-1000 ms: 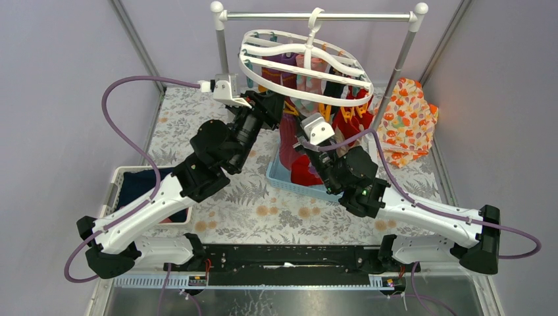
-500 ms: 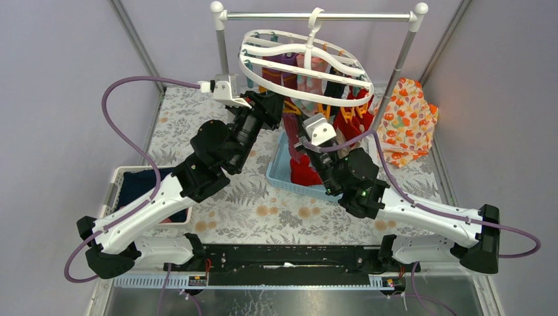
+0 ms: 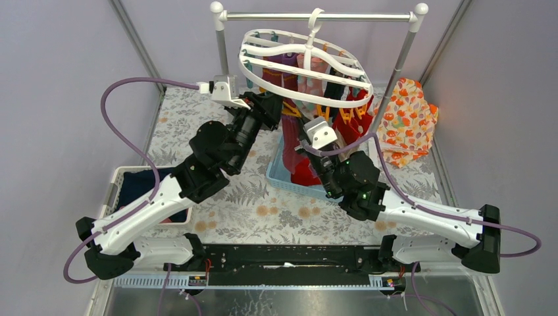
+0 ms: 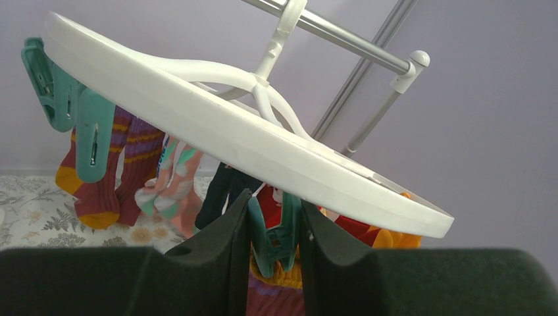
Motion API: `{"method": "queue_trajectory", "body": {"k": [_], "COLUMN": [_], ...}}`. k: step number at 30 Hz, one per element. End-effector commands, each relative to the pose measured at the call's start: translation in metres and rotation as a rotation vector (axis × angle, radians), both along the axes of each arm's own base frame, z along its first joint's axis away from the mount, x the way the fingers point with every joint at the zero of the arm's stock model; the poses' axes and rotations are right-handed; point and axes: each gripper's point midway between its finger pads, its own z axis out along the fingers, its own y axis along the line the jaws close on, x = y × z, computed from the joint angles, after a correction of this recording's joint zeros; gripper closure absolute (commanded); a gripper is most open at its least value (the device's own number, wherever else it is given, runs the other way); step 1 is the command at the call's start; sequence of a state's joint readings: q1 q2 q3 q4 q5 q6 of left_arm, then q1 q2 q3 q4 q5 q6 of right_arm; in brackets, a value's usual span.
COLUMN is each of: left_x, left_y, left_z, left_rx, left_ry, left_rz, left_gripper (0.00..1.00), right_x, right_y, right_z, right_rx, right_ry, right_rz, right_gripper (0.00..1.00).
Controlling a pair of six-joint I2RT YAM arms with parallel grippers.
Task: Clip the socks to the hanger
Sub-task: Clamp the sock onto the hanger.
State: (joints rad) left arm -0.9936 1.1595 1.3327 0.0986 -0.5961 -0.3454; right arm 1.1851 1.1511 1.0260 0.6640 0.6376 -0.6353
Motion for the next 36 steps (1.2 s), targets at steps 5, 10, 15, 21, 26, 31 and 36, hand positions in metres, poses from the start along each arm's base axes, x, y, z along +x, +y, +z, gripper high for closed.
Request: {"method": "queue_trajectory", "body": {"k": [5, 10, 15, 21, 26, 31, 36], "left_x": [-0.006, -0.006, -0.005, -0.005, -0.004, -0.003, -0.003], "left_y": [0.012, 0.010, 0.008, 0.009, 0.007, 0.005, 0.005], "left_z": [0.015, 0.015, 0.013, 0.014, 0.010, 0.007, 0.007], "left_rx": [-0.024, -0.014, -0.007, -0.020, -0.012, -0.009, -0.007], "left_ry": [-0.037, -0.044, -0.045, -0.049, -0.044, -0.043, -0.045], "left_rz": [0.018, 0.009, 0.006, 0.010, 0.010, 0.009, 0.008], "left_gripper": [0.88, 0.88, 0.88, 0.88, 0.88, 0.88, 0.88], "right_x": [-0.010, -0.012, -0.014, -0.016, -0.018, -0.020, -0.020], "right_y": [-0.016, -0.014, -0.011, -0.004, -0.005, -0.002, 0.001], "right_z": [0.021, 0.018, 0.018, 0.015, 0.023, 0.029, 0.031], "right_rx": [0.068, 0.051, 0.046, 0.038, 0.071, 0.092, 0.100], "right_ry": [-0.031, -0.025, -0.018, -0.011, -0.022, -0.030, -0.032], "right_rz": [0.001, 0.022, 0.046, 0.077, 0.087, 0.106, 0.109], "right_gripper": [1.00, 1.00, 1.00, 1.00, 1.00, 1.00, 1.00]}}
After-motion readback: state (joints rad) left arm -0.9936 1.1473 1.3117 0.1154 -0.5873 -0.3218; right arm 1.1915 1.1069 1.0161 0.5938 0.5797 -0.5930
